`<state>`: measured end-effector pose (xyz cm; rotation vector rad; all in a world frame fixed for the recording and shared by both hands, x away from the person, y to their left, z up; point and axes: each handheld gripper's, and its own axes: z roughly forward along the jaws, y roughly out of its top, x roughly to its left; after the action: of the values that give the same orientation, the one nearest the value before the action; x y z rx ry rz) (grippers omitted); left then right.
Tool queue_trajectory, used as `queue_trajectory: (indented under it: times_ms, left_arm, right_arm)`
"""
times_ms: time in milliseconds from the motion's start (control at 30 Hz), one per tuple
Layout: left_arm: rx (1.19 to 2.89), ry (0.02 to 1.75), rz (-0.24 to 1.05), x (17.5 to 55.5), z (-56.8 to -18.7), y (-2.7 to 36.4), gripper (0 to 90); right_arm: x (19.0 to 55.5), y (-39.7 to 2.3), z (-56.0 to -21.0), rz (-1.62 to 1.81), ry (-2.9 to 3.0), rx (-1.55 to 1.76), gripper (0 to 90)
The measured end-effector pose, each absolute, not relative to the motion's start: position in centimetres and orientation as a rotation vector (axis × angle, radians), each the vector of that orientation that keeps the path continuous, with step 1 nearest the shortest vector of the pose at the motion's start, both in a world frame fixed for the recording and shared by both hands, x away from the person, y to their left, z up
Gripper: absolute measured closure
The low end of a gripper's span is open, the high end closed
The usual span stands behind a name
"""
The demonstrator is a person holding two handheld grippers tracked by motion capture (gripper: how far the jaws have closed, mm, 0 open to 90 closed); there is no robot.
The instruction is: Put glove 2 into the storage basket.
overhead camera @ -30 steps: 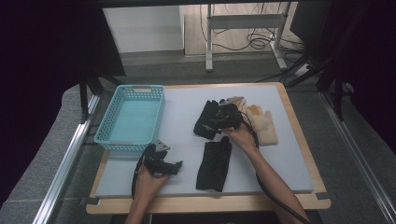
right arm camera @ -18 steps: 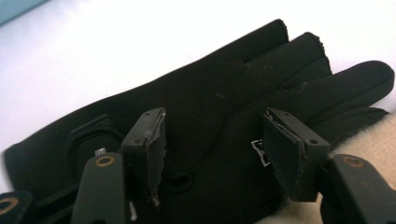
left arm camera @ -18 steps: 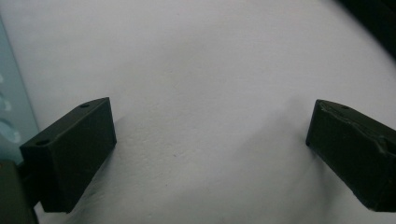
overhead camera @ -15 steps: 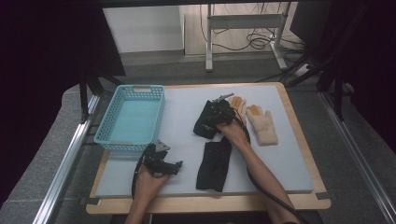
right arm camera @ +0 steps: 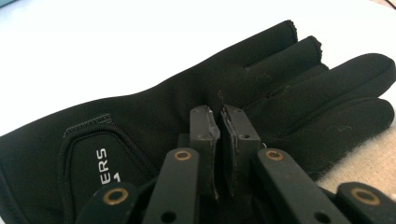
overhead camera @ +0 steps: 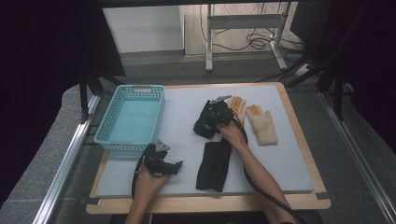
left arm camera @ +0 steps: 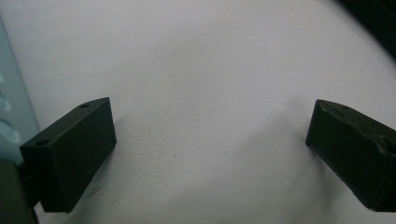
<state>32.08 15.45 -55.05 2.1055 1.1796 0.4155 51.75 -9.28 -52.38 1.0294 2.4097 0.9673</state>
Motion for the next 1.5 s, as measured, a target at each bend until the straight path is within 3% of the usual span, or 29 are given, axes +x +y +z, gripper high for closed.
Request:
queue_trajectory:
  times_ms: [333, 933, 1100, 1500]
  left_arm:
    - [2.105, 1.179, 0.415, 32.1, -55.1, 15.5, 1.9]
    - [2.104, 1.178, 0.416, 32.1, -55.1, 15.5, 1.9]
    - [2.103, 1.179, 0.415, 32.1, -55.1, 15.5, 1.9]
    - [2.106, 1.178, 0.416, 32.1, -55.0, 15.5, 1.9]
  right_arm:
    - [51.8, -10.0, -51.3, 1.075, 2.419, 1.038, 86.7]
    - [49.1, -9.5, -46.0, 1.196, 2.431, 0.907, 86.8]
    - [46.8, -10.2, -44.4, 1.22, 2.45, 0.882, 86.6]
    - [41.8, -12.0, -44.3, 1.235, 2.48, 0.887, 86.5]
